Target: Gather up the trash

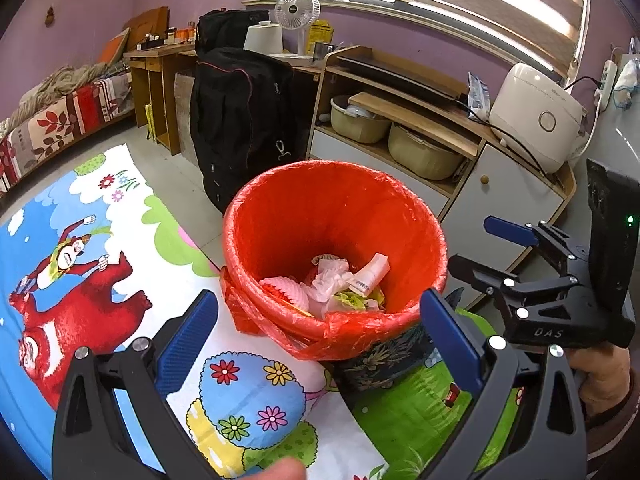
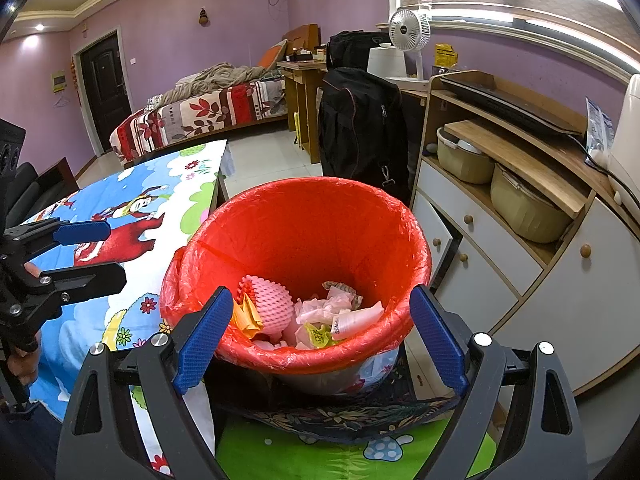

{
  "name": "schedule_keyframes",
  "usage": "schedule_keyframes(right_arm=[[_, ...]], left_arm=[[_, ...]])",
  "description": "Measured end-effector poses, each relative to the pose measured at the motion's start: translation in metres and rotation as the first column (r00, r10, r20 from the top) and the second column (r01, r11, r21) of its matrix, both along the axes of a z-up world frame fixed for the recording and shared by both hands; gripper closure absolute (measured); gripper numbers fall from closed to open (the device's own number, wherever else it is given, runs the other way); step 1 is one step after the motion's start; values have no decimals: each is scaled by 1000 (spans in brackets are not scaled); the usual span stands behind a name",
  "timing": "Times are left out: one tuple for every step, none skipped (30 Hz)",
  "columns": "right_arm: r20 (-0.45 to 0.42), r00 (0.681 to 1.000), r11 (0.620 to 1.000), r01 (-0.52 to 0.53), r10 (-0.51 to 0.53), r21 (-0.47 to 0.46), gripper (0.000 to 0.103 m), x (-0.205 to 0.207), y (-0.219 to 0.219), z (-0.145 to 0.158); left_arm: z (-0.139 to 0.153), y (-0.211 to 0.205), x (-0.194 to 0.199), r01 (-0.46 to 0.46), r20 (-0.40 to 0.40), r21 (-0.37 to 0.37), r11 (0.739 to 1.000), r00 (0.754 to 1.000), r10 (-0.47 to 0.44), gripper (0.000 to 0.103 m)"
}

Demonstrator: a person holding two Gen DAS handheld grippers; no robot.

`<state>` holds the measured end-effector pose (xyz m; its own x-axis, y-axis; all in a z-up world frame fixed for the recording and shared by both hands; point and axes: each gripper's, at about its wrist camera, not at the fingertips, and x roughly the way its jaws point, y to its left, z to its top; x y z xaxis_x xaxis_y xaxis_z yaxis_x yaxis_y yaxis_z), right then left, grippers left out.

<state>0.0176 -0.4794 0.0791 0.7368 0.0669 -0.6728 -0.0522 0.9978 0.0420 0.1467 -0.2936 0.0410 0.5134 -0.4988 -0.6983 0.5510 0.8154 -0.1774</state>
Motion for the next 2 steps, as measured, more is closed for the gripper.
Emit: schedule_keyframes(right_arm=[[0,1000,1000,0,0,0,18,0,0,0],[-1,1000,1000,0,0,0,18,0,0,0]], left_arm=[[0,0,0,-1,-2,-2,1000,1000,1,5],[0,0,0,-2,-1,1,1000,1000,2,5]])
